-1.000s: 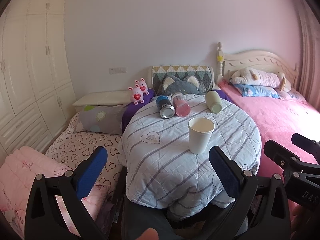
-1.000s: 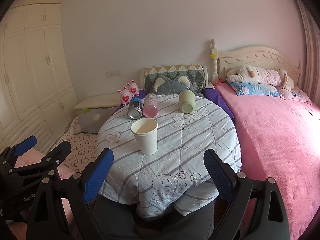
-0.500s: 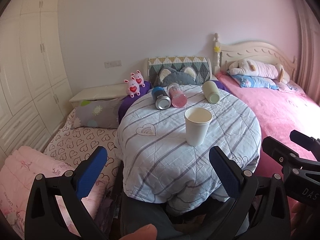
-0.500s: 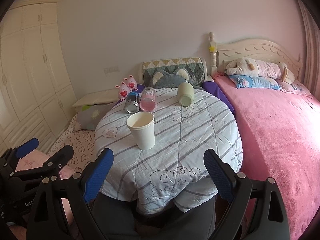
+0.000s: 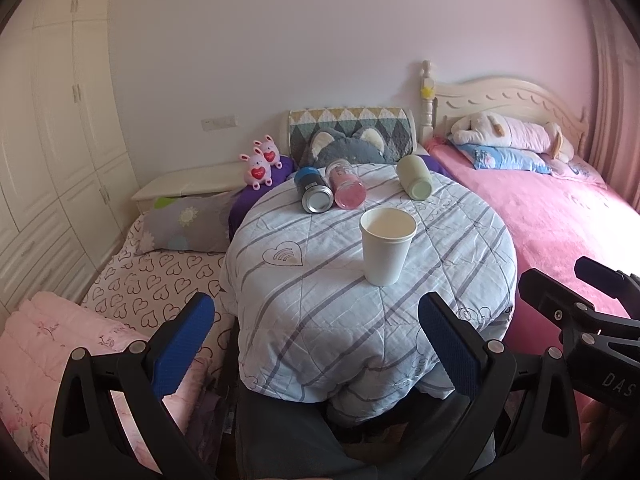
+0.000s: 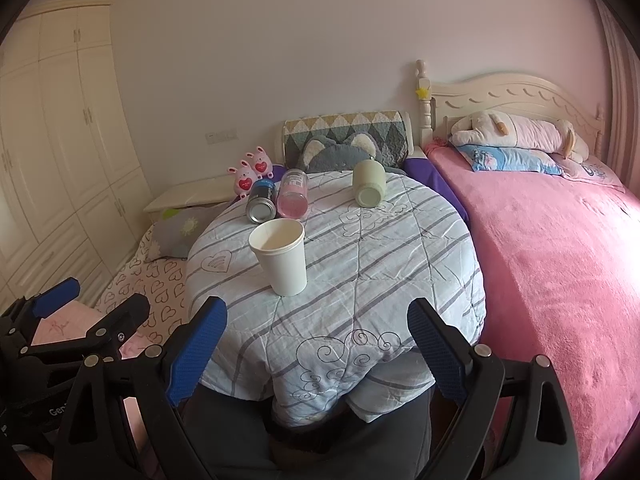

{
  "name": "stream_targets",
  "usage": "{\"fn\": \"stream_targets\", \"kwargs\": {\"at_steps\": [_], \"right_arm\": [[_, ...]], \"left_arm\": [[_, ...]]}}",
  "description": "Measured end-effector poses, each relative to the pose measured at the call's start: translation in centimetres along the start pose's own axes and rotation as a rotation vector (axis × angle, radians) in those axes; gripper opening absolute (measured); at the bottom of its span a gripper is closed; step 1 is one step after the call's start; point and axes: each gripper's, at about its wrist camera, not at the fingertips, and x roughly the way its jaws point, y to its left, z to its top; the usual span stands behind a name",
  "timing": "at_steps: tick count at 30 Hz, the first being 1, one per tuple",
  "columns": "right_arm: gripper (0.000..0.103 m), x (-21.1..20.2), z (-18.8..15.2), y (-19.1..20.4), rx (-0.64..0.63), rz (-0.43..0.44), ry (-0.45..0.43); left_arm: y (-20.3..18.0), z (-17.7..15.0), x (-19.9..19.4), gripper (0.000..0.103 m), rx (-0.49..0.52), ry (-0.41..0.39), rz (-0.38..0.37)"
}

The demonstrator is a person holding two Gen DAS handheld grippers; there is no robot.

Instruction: Flip cup upright

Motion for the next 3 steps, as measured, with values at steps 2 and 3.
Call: {"fn": "stream_targets", "kwargs": {"at_steps": [2, 3], "right_arm": [[0.093, 0.05, -0.08, -0.01, 0.000, 0.000, 0.001], [0.093, 0.05, -0.08, -0.01, -0.001, 0.000, 0.001]], "left_arm": [[0.05, -0.03, 0.05, 0.103, -0.003, 0.001, -0.003], [0.09, -0.02, 0.10, 0.103, -0.005, 0.003, -0.004]]}}
